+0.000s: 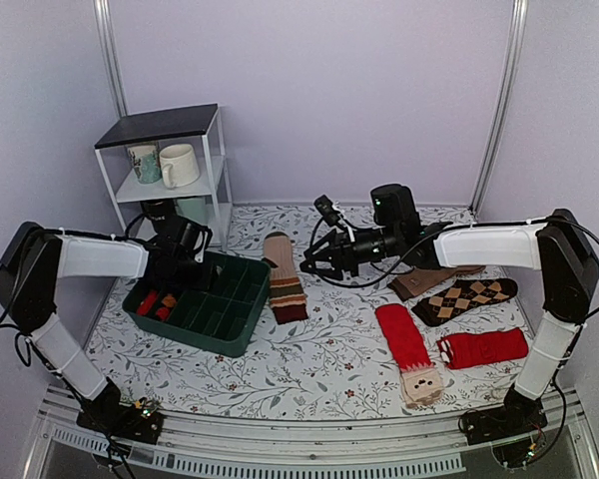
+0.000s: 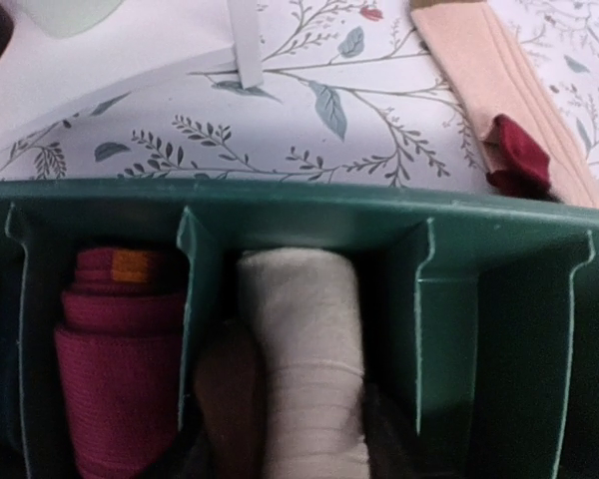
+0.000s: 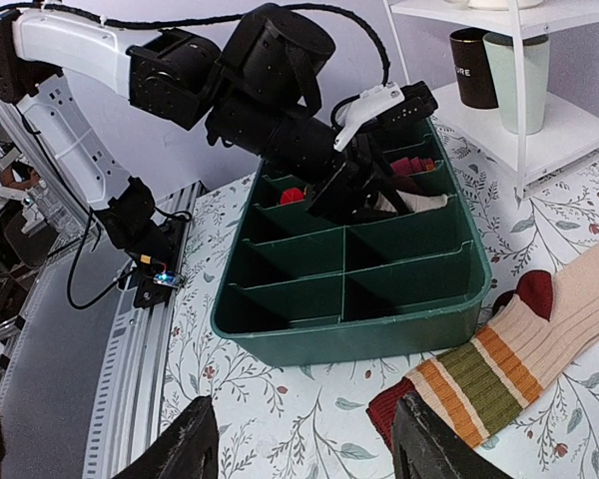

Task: Roll the socks
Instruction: Place a pair of socks in the storage box, then reset both arms

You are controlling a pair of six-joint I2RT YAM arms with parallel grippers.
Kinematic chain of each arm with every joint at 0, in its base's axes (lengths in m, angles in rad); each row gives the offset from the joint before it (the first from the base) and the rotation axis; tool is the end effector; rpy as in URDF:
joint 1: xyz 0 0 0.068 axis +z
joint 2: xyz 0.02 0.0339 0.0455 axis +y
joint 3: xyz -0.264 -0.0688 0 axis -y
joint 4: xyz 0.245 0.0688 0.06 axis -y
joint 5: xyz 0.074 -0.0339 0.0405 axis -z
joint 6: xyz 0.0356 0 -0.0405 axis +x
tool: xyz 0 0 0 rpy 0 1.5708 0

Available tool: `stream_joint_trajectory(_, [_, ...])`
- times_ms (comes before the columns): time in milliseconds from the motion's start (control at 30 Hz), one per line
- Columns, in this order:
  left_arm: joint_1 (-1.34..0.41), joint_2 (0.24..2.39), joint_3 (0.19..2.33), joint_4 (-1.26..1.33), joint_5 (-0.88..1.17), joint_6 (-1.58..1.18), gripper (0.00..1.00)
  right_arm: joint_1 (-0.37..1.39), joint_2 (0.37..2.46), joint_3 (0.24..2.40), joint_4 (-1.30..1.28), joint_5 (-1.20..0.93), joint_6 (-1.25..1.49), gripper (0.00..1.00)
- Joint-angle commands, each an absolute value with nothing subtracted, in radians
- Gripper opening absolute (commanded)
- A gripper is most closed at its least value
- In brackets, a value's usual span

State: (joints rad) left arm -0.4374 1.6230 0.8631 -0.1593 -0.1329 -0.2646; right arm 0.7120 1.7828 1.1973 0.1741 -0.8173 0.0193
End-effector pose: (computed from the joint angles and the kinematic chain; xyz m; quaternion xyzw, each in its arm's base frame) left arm 0.2910 -0.1308 0.1650 0.0604 0.9436 -0.0507 0.3215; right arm 0.2882 0.2830 0.2469 -0.4654 0.6483 0.4902 0.3506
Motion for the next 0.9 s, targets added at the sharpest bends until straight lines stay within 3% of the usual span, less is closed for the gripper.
stream_joint_trajectory(0, [-0.437, 1.632, 0.878, -0.253, -0.088, -0.270, 0.51, 0.706, 1.718, 1.190, 0.191, -0.822, 0.017, 0.59])
stream_joint_trajectory(133, [-0.437, 1.601, 0.888, -0.249, -0.090, -0.269, 0.65, 0.705, 1.718, 1.193, 0.195, -0.817, 0.020, 0.59])
stream_joint_trajectory(167, [-0.437, 1.592, 0.892, -0.250, -0.092, -0.267, 0.73, 0.705, 1.718, 1.195, 0.195, -0.813, 0.021, 0.59])
stream_joint_trajectory(200, [-0.438, 1.581, 0.895, -0.249, -0.091, -0.264, 0.92, 0.703, 1.718, 1.196, 0.195, -0.809, 0.023, 0.59])
stream_joint_trajectory(233, [-0.437, 1.564, 0.899, -0.250, -0.092, -0.262, 0.99, 0.703, 1.718, 1.197, 0.195, -0.806, 0.025, 0.60])
stream_joint_trajectory(633, [-0.440, 1.369, 0.927, -0.272, -0.098, -0.247, 0.99, 0.677, 1.696, 1.202, 0.196, -0.703, 0.095, 0.72])
stream_joint_trajectory(667, [-0.441, 1.349, 0.931, -0.273, -0.098, -0.243, 0.99, 0.668, 1.693, 1.198, 0.195, -0.696, 0.110, 0.92])
stream_joint_trajectory(700, [-0.442, 1.330, 0.935, -0.273, -0.103, -0.240, 0.99, 0.657, 1.689, 1.193, 0.195, -0.694, 0.131, 0.99])
stream_joint_trajectory(867, [-0.442, 1.231, 0.911, -0.240, -0.157, -0.196, 1.00, 0.601, 1.657, 1.152, 0.156, -0.579, 0.235, 1.00])
